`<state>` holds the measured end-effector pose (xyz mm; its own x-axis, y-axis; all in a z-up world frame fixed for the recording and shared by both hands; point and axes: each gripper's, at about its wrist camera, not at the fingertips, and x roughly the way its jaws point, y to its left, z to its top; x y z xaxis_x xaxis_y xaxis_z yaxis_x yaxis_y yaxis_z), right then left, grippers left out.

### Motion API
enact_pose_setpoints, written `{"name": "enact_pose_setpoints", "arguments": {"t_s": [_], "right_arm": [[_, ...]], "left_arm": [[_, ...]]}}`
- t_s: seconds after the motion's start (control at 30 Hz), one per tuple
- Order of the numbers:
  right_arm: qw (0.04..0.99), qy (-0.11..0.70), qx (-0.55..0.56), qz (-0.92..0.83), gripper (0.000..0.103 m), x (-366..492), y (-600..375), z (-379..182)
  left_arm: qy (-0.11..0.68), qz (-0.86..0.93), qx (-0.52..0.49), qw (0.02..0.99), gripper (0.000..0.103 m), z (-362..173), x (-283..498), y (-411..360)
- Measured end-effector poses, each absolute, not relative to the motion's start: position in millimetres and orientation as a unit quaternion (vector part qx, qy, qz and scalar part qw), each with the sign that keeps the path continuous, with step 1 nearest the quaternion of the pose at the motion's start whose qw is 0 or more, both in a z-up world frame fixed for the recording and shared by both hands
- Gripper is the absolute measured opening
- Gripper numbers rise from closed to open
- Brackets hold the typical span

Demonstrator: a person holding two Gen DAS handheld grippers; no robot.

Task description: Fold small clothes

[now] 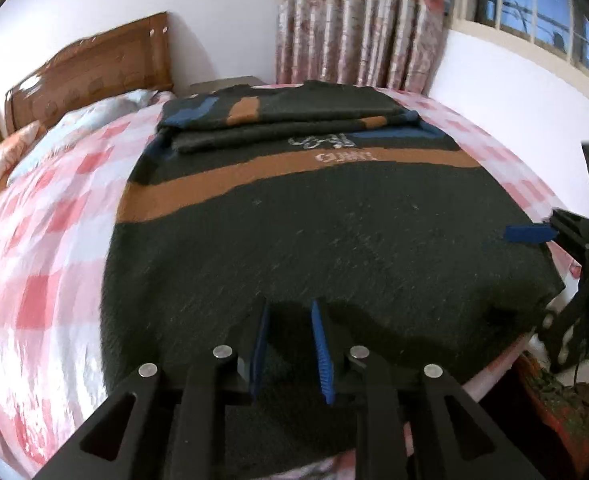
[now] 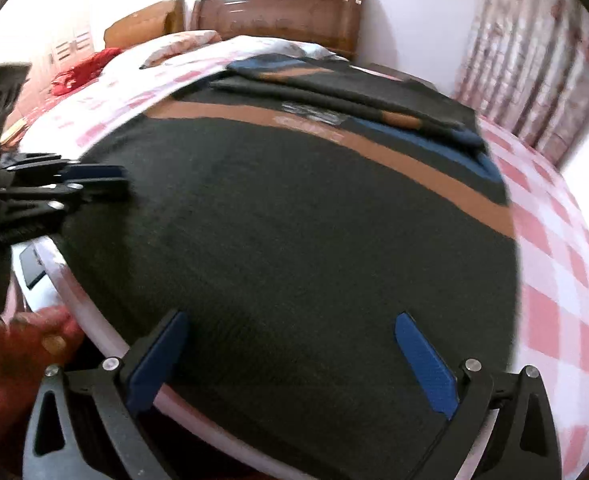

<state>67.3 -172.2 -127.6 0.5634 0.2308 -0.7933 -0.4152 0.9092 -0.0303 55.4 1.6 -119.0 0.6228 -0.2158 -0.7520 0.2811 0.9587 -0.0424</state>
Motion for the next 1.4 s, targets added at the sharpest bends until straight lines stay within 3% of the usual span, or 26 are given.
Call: {"name": "enact_pose_setpoints", "arguments": {"t_s": [0.23, 1.17, 1.4], "right_arm": [[0.886, 0.424, -0.088, 0.165, 0.103, 48, -226, -130], [0.883, 0.424, -0.102, 0.17, 0.103, 61, -178, -126], [0.89, 0.442, -0.083, 0.078, 0.103, 42, -253, -117]], "left_arm": [[0.402, -0.131, 0.05, 0.905, 0.023, -123, 48, 1], [0.392, -0.138, 0.058, 0.908, 0.025, -122, 40, 7], [0.408, -0.109, -0.026, 0.906, 0.027, -115, 18, 70]]}}
